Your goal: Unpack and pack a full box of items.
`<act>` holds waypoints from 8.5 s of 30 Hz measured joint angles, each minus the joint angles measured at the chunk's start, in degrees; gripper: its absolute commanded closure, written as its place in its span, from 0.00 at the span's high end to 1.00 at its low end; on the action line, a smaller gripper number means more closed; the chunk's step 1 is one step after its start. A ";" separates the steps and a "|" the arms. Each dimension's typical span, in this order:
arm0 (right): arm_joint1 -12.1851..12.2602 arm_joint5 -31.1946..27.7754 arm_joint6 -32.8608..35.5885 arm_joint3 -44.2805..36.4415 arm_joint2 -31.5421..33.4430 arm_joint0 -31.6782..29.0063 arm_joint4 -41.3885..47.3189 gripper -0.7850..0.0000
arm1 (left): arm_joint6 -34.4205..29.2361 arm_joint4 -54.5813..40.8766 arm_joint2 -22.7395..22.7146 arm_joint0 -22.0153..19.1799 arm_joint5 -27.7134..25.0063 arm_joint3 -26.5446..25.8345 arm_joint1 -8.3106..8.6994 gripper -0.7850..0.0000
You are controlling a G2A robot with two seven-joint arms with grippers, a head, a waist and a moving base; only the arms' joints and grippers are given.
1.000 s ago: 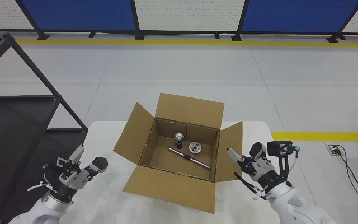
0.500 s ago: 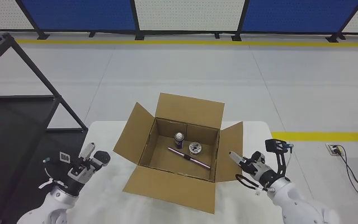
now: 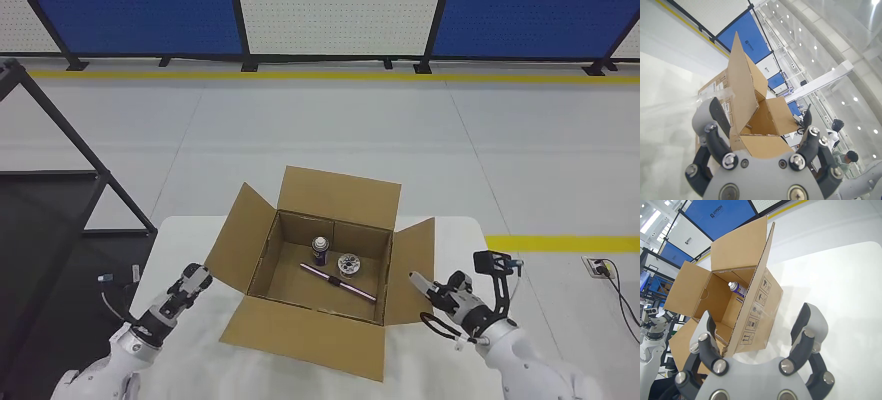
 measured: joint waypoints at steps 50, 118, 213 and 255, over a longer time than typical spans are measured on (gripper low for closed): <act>3.22 -0.36 -1.36 5.25 -1.84 4.48 5.58 1.00 | 2.75 2.45 -0.67 6.57 -0.55 -4.86 0.66 0.00; 4.58 -7.40 8.50 20.89 -10.98 18.37 46.58 1.00 | -1.77 -31.04 -6.21 9.23 14.72 -7.59 0.82 1.00; 5.98 -2.95 2.05 30.94 -23.46 24.56 40.96 1.00 | -14.76 -14.70 26.27 -25.10 55.62 0.96 0.49 1.00; 7.68 -11.41 7.61 25.89 -23.50 22.71 45.27 1.00 | -13.78 -13.83 24.19 -22.66 54.17 -3.43 1.03 1.00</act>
